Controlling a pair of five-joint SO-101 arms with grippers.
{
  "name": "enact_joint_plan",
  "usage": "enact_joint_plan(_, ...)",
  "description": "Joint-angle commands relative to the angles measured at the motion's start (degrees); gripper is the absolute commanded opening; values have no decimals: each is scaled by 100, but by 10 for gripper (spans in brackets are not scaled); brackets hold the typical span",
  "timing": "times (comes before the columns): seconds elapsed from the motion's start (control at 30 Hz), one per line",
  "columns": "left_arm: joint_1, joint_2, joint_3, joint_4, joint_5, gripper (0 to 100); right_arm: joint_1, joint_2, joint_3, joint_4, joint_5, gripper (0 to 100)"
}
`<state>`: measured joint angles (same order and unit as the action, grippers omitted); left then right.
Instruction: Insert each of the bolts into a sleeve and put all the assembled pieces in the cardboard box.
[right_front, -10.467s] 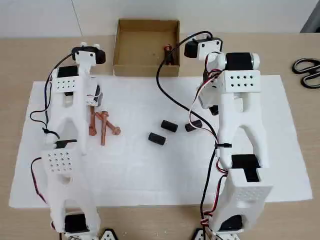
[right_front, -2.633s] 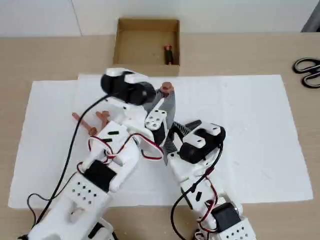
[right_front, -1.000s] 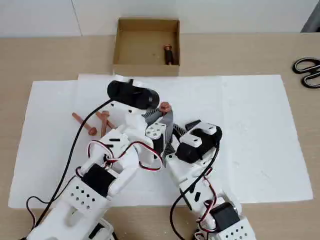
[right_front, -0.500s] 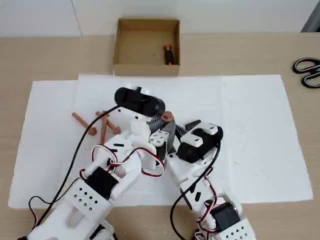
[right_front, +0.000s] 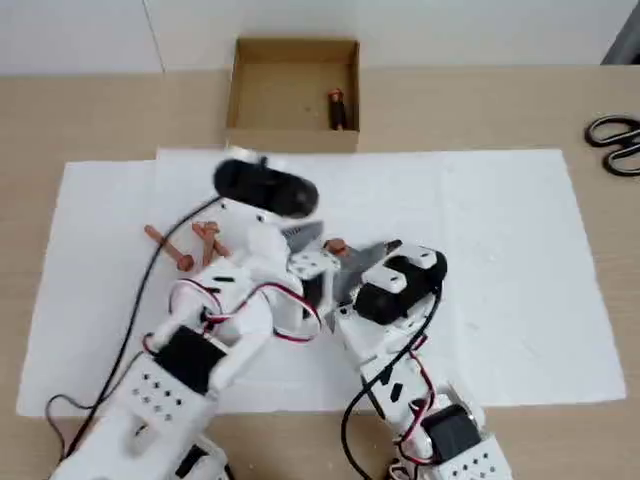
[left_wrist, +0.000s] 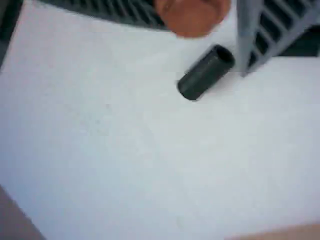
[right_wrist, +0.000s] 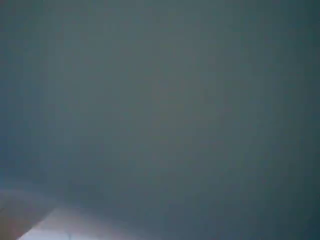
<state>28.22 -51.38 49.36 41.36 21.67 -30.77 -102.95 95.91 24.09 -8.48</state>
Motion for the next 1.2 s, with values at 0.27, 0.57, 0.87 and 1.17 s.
enact_joint_plan(0.27, -2629, -870, -752, 193, 9, 288, 13, -48, 53, 347, 44, 4)
enact_joint_plan(0.57, -4580, -3015, 303, 914, 9, 288, 646, -40, -114, 1279, 105, 4)
enact_joint_plan(0.87, -4369, -5319, 1736, 1196, -18, 288, 743, 1402, -1758, 1156, 1108, 4)
enact_joint_plan(1.17, -4360, -5169, 1640, 1187, -703, 288, 1033, 6105, -4993, -391, 1099, 4)
